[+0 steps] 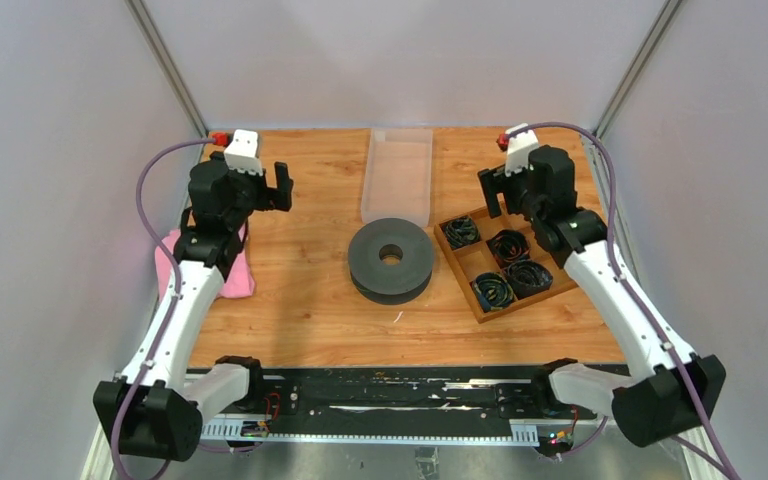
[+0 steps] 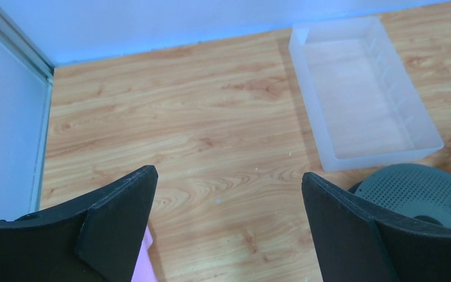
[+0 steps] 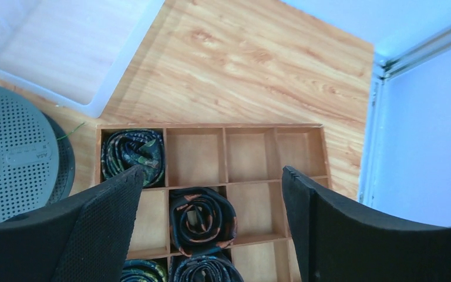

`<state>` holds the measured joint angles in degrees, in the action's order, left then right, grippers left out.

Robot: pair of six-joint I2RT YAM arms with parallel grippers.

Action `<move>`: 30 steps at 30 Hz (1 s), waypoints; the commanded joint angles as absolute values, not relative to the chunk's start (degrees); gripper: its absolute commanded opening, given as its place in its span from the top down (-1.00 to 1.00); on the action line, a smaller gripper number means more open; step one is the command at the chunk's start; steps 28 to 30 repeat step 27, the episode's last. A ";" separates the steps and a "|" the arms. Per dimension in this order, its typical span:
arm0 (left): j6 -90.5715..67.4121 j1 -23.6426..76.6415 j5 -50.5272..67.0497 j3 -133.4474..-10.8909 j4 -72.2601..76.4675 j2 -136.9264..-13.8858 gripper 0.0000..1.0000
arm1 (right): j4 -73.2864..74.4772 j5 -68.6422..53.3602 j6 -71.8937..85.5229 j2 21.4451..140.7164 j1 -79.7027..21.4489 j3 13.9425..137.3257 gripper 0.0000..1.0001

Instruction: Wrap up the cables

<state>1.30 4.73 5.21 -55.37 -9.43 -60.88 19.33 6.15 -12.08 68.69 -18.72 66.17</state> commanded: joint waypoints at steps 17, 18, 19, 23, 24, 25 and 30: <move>3.65 4.39 9.24 -48.18 -3.24 -50.10 -0.96 | 10.68 9.52 -15.73 62.48 -17.63 57.75 -0.73; 3.58 4.39 9.53 -48.01 -3.11 -50.22 -0.96 | 10.71 9.45 -15.72 62.49 -17.62 57.68 -0.73; 3.57 4.39 9.63 -47.91 -3.10 -50.27 -0.96 | 10.69 9.36 -15.71 62.49 -17.52 57.62 -0.73; 3.52 4.39 9.55 -47.99 -3.28 -50.44 -0.96 | 10.68 8.97 -15.73 62.54 -17.27 57.49 -0.72; 3.51 4.39 9.62 -47.99 -3.38 -50.45 -0.96 | 10.68 8.84 -15.65 62.60 -17.23 57.49 -0.71; 3.49 4.39 9.84 -47.99 -3.42 -50.45 -0.96 | 10.73 8.77 -15.63 62.65 -17.24 57.42 -0.70; 3.58 4.39 10.20 -47.99 -3.54 -50.52 -0.96 | 10.70 8.40 -15.64 62.60 -17.28 57.33 -0.71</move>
